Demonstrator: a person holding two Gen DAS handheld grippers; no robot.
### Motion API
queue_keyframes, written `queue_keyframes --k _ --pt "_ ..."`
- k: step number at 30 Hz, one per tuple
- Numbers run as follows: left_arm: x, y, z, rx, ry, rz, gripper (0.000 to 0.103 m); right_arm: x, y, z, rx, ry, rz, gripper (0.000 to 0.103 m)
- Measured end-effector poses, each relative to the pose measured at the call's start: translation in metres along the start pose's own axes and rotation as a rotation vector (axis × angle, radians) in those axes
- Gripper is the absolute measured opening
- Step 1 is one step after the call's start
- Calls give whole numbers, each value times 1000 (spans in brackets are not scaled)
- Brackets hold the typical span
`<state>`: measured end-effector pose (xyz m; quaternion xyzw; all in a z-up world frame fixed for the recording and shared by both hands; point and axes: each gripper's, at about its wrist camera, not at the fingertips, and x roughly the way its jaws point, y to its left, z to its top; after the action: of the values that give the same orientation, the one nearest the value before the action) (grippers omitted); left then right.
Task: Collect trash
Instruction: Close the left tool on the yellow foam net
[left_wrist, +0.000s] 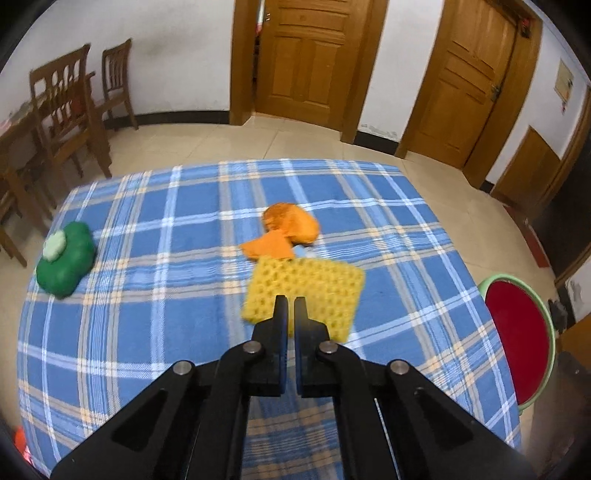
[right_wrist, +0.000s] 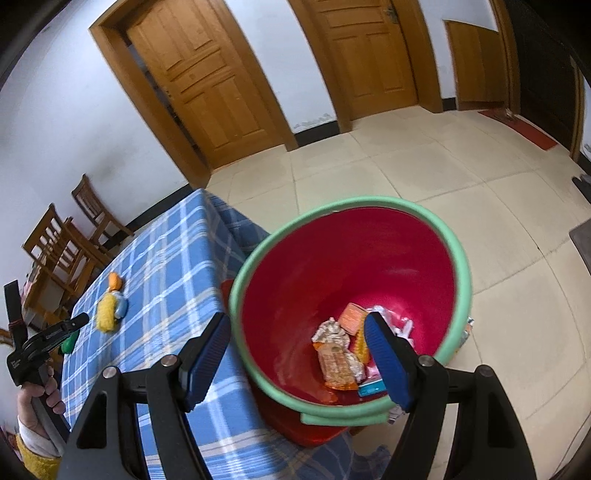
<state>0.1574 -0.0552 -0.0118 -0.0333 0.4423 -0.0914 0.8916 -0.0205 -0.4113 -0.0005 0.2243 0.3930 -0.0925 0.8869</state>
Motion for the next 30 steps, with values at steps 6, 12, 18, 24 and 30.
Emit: queue_keyframes --k 6,12,18,24,30 --pt "9 16 0 -60 33 -40 39 -2 28 1 -50 1 18 77" --pt "24 14 6 -29 38 -46 51 0 48 6 -85 10 20 77" --pt "39 16 10 -17 45 -78 52 5 69 13 -113 13 27 77" --pt "43 25 4 -70 66 -189 43 22 95 19 -140 34 54 77" --pt "40 36 -2 -127 56 -249 19 42 126 18 -182 75 105 77"
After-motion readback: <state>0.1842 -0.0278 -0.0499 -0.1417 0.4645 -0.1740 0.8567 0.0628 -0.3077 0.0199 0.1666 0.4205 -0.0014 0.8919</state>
